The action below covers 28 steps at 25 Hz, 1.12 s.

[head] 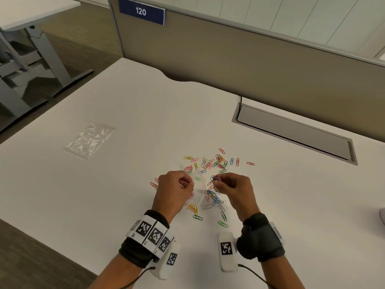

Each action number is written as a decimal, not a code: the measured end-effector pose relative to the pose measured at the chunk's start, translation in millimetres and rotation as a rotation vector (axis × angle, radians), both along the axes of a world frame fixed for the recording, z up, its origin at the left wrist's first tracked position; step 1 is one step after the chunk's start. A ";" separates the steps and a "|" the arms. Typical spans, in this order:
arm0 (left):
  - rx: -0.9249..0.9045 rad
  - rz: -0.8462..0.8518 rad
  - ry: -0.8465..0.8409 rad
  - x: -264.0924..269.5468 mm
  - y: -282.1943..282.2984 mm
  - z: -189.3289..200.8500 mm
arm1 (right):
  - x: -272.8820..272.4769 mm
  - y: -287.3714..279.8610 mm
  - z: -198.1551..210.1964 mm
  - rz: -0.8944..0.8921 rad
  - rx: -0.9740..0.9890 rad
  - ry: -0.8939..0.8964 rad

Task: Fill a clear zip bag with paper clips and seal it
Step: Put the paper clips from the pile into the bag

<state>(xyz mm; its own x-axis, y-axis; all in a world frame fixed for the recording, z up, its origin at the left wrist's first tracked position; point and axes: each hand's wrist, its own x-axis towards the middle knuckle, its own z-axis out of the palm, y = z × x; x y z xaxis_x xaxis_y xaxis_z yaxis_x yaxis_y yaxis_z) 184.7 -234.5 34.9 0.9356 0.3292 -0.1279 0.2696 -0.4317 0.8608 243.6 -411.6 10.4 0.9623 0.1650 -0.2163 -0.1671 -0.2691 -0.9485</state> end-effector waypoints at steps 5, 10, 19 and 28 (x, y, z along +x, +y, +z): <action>-0.013 0.015 0.016 2.3 -4.0 0.5 | -9.2 16.9 39.5 0.161 0.037 -0.024; 0.004 0.000 0.016 2.9 -1.7 7.1 | -7.9 37.3 39.4 0.255 -0.460 -0.161; 0.134 -0.034 -0.048 30.4 24.2 32.2 | 26.2 72.0 61.7 0.359 -0.523 -0.308; 0.074 0.004 -0.016 35.5 39.4 17.5 | 60.4 39.6 42.7 0.126 -0.404 -0.360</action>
